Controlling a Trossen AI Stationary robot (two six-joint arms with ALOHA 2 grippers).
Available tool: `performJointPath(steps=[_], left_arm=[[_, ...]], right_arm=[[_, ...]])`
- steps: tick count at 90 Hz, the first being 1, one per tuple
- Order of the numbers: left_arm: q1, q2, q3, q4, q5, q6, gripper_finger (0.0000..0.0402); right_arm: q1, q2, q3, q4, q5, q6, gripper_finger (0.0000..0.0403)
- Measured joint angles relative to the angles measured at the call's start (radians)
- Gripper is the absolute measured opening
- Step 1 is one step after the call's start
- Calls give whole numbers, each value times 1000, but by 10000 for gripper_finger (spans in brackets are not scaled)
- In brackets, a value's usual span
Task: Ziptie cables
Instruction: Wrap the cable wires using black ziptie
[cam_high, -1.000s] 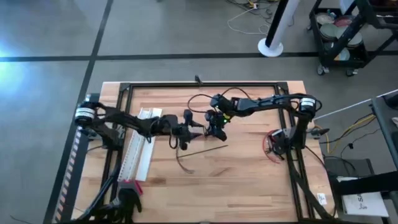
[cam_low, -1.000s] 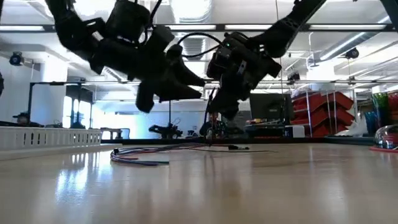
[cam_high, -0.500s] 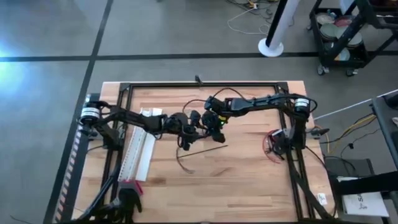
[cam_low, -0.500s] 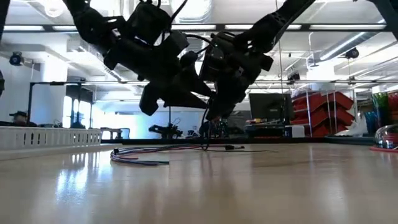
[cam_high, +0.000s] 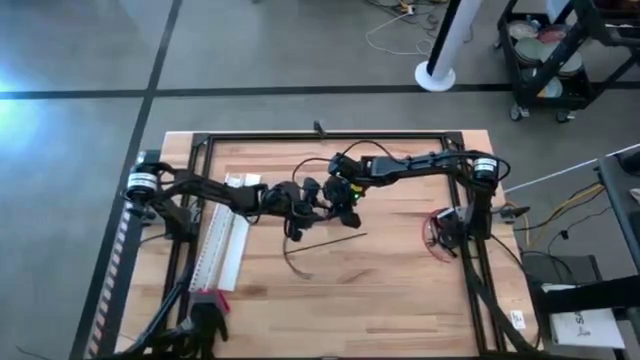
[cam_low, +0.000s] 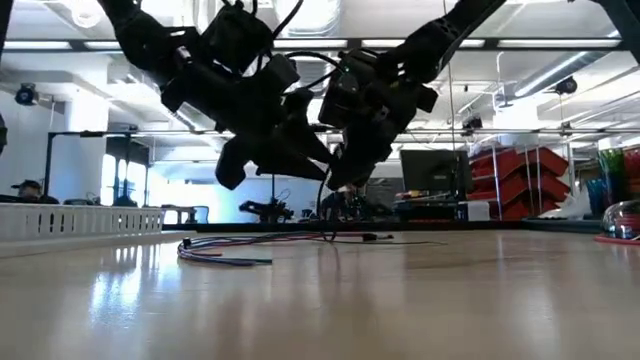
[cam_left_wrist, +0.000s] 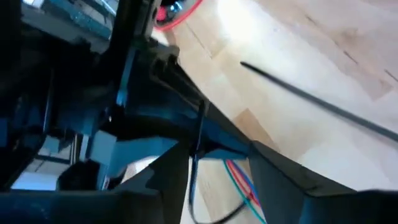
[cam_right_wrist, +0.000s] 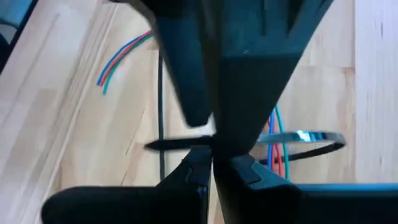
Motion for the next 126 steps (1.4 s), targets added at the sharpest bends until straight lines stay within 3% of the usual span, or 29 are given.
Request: performJointPath(steps=[21, 75, 111, 126], left_arm=[[0, -21, -1, -63, -1, -16, 121], [3, 14, -1, -1, -18, 53, 88], [3, 13, -1, 32, -24, 44, 9], [3, 13, -1, 32, -24, 44, 2]], right_arm=[[-2, 0, 0, 0, -1, -4, 0], [-2, -2, 0, 5, -2, -5, 0], [0, -2, 0, 6, -3, -5, 0], [4, -2, 0, 8, -3, -9, 0]])
